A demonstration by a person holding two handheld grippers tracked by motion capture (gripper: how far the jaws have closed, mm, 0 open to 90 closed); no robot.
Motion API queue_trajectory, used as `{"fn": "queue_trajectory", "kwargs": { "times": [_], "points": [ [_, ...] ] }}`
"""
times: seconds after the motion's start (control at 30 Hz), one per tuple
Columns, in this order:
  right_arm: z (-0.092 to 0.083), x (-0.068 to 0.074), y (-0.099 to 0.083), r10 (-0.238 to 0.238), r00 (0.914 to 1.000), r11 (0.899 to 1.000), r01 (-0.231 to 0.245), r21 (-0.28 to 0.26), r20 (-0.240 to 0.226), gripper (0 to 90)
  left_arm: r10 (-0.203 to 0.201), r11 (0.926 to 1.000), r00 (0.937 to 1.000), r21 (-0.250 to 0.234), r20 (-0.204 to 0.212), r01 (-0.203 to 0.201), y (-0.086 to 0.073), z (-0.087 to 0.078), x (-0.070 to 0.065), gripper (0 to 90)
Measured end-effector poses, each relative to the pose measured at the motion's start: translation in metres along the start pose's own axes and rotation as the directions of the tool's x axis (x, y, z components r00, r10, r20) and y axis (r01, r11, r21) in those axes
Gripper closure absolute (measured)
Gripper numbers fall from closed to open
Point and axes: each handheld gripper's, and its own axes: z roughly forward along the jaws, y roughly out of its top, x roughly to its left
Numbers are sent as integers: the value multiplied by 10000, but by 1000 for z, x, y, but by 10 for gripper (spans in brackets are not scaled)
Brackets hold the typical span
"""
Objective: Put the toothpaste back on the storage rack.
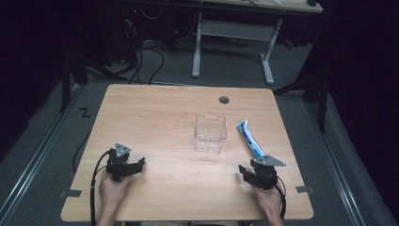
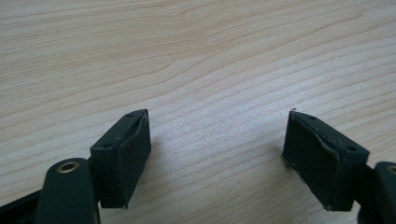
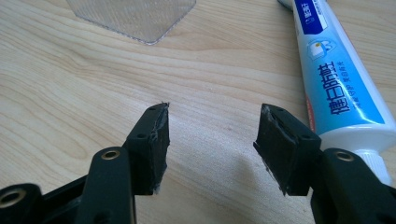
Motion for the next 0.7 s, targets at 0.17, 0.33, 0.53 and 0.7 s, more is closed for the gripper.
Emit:
{"fn": "queue_trajectory", "kwargs": {
  "times": [0.17,0.33,0.53,0.7],
  "points": [
    [-3,-1,-1,1,9996,9998,-6,-193,-272,430,-2,10000,10000,-1,-2,2,0,0,0,234],
    [-8,-5,1,166,9986,9993,-183,-340,-492,437,0,10000,10000,0,-1,0,0,0,0,234],
    [-17,-15,4,818,9952,9946,-850,-598,-532,406,13,10000,10000,1,-5,-13,0,0,0,234],
    [-21,-23,5,1267,9897,9903,-1301,-492,-667,401,18,10000,10000,0,-4,-18,0,0,0,234]
  ]
}}
